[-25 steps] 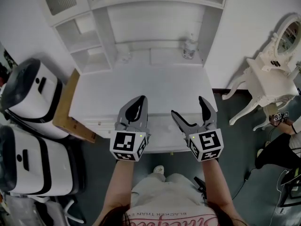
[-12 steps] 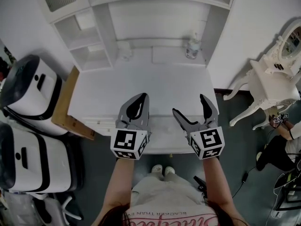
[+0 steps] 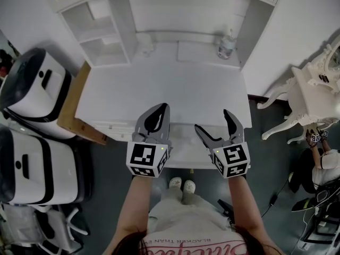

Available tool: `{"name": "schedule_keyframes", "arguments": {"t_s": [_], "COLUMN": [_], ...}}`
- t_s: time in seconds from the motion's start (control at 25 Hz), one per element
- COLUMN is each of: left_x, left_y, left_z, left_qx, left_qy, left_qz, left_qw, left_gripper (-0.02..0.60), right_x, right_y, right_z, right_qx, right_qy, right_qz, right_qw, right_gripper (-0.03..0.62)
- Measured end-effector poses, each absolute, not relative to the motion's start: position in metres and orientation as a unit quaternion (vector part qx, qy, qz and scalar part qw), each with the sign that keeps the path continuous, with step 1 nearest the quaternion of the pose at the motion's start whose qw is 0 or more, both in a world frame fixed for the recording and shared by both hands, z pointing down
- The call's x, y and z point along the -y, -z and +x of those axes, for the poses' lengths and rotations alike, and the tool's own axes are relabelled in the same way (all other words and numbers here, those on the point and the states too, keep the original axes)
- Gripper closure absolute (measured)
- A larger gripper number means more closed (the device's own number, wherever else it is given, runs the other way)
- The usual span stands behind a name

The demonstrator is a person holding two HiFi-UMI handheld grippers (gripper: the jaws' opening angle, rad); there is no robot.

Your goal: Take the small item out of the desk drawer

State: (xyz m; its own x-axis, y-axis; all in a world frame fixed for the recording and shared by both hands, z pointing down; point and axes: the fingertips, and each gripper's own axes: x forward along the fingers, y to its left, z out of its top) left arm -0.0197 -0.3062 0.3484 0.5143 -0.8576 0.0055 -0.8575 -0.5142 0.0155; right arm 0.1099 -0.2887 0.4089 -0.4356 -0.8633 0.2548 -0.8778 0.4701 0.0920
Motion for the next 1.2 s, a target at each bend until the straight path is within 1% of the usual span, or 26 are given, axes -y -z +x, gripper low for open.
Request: {"name": "schedule_keyframes", "arguments": {"t_s": [0.24,0.48,0.6,0.72,0.88,1.2], "left_x": [0.312,0.312,0.31,0.308,0.307,0.317], "left_y": [-0.376,-0.398,-0.406,-0.413,-0.415,-0.423], "left_z": [-0.018,-0.018,-0.021,-0.022,-0.021,-0.019], "left_qx": [0.493,0.495,0.497,0.496,0.493,0.487], "left_qy": [-0.013,-0.021,-0.025,-0.029,-0.032,-0.046], "left_qz": [0.869,0.866,0.864,0.864,0.865,0.866], "left_qw": [0.037,0.067,0.077,0.084,0.089,0.099], "left_gripper": [0.583,0.583,0.583,0.583,0.583,0.583], "right_x": [0.29,0.29,0.289,0.288,0.283,0.285], "right_y": [-0.459,-0.507,-0.524,-0.54,-0.566,-0.613], "right_z": [0.106,0.104,0.1,0.097,0.094,0.094], "right_qx": [0.849,0.846,0.844,0.841,0.831,0.811], "right_qy": [-0.073,-0.127,-0.151,-0.171,-0.195,-0.244], "right_qz": [0.492,0.461,0.449,0.439,0.421,0.401], "right_qw": [0.176,0.235,0.251,0.267,0.306,0.35], "right_gripper": [0.161,0.175,0.181,0.191,0.204,0.252]}}
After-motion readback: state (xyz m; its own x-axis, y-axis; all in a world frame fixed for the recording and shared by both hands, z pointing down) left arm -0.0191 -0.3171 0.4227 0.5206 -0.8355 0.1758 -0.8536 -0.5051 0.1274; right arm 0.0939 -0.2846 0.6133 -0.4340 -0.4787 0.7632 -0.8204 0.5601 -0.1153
